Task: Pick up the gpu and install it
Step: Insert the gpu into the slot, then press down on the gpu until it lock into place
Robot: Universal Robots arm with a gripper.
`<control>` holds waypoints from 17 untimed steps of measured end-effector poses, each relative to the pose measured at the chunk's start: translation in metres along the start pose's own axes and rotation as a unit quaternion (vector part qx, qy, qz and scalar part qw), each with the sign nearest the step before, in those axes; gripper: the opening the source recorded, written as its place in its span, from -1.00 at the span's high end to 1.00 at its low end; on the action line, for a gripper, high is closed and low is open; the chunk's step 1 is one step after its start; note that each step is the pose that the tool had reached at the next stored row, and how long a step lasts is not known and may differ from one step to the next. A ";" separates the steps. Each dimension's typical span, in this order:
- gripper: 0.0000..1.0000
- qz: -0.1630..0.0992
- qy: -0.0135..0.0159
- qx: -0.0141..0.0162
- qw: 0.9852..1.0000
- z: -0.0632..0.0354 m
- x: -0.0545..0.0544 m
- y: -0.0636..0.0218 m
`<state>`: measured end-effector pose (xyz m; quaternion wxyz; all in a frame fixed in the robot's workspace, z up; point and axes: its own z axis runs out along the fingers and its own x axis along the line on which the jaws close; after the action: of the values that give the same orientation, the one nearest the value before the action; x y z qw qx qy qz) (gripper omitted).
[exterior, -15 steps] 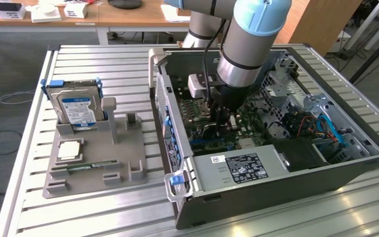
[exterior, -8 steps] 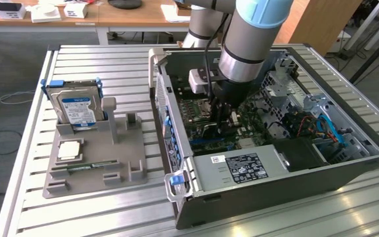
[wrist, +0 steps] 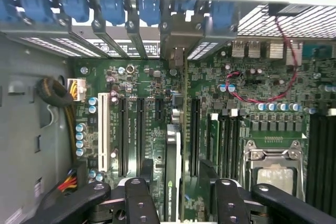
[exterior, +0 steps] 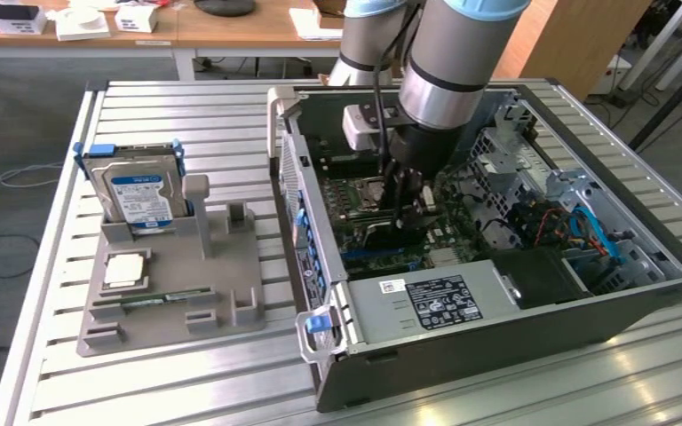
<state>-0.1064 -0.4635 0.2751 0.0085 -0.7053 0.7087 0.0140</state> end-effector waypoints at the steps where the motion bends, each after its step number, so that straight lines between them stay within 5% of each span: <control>1: 0.04 0.000 0.000 0.000 1.000 -0.0023 0.000 0.0000; 8: 0.04 0.000 0.000 0.000 1.000 -0.0181 -0.001 0.0001; 17: 0.04 0.000 0.000 0.000 1.000 -0.0192 -0.001 0.0002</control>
<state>-0.1064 -0.4635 0.2943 0.0085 -0.7053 0.7087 0.0140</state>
